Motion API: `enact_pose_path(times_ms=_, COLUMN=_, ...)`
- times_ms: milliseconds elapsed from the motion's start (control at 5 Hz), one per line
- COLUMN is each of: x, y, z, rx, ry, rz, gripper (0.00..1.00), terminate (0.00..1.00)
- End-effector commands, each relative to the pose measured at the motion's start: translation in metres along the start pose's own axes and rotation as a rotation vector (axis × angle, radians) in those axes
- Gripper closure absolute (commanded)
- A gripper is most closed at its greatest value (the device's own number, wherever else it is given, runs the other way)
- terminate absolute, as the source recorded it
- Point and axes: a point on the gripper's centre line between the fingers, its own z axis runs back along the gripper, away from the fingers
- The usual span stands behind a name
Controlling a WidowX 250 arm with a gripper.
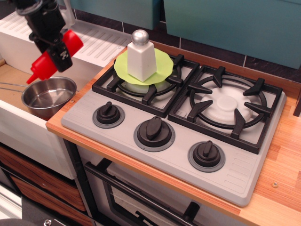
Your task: Put saltcontainer on plate and ketchupbottle in pot or pan in sink
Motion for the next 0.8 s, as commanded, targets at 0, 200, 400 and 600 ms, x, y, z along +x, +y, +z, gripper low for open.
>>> enact_pose_path(times_ms=0, x=-0.007, y=0.006, z=-0.011, rx=0.021, ry=-0.078, rz=-0.017, gripper=1.00, terminate=0.00)
enact_pose_path(times_ms=200, x=-0.011, y=0.008, z=-0.021, rx=0.031, ry=-0.105, rz=-0.030, gripper=1.00, terminate=0.00)
enact_pose_path(times_ms=400, x=-0.011, y=0.011, z=-0.025, rx=0.026, ry=-0.117, rz=-0.044, gripper=1.00, terminate=0.00)
enact_pose_path(times_ms=600, x=-0.011, y=0.009, z=-0.022, rx=0.036, ry=-0.116, rz=-0.046, gripper=0.00, terminate=0.00)
